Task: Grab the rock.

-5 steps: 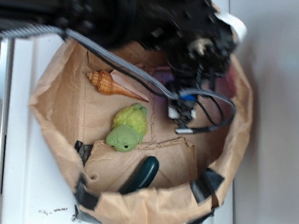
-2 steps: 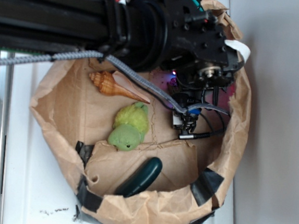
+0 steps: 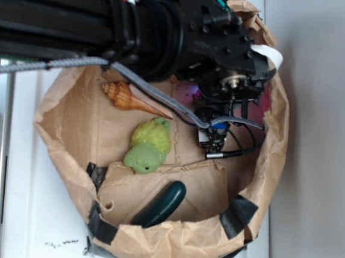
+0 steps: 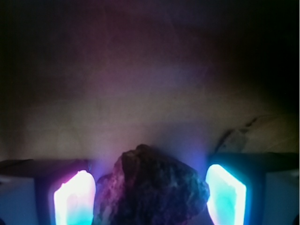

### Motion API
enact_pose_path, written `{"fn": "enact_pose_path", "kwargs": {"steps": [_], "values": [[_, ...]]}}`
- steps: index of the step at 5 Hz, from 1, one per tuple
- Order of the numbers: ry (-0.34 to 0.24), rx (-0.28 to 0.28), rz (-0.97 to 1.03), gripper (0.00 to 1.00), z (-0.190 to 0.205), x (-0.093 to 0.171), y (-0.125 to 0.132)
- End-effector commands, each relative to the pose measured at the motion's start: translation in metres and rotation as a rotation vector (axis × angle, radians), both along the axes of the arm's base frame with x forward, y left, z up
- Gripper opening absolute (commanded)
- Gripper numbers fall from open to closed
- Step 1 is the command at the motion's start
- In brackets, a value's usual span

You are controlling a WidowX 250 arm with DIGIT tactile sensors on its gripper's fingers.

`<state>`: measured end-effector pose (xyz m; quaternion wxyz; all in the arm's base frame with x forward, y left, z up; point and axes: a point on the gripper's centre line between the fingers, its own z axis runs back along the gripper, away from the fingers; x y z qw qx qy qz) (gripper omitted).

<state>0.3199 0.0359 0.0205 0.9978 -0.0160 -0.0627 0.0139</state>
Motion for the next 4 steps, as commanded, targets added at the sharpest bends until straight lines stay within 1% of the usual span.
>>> {"fn": "enact_pose_path", "kwargs": {"steps": [1,2,3,4], "values": [[-0.114,-0.087,-0.032,0.00,0.077,-0.021,-0.002],[-0.130,-0.131,-0.073,0.00,0.123,-0.040,-0.009],[-0.127,-0.151,-0.054,0.00,0.154,-0.052,-0.018],[-0.100,-0.085,-0.015,0.00,0.170,-0.057,-0.032]]}}
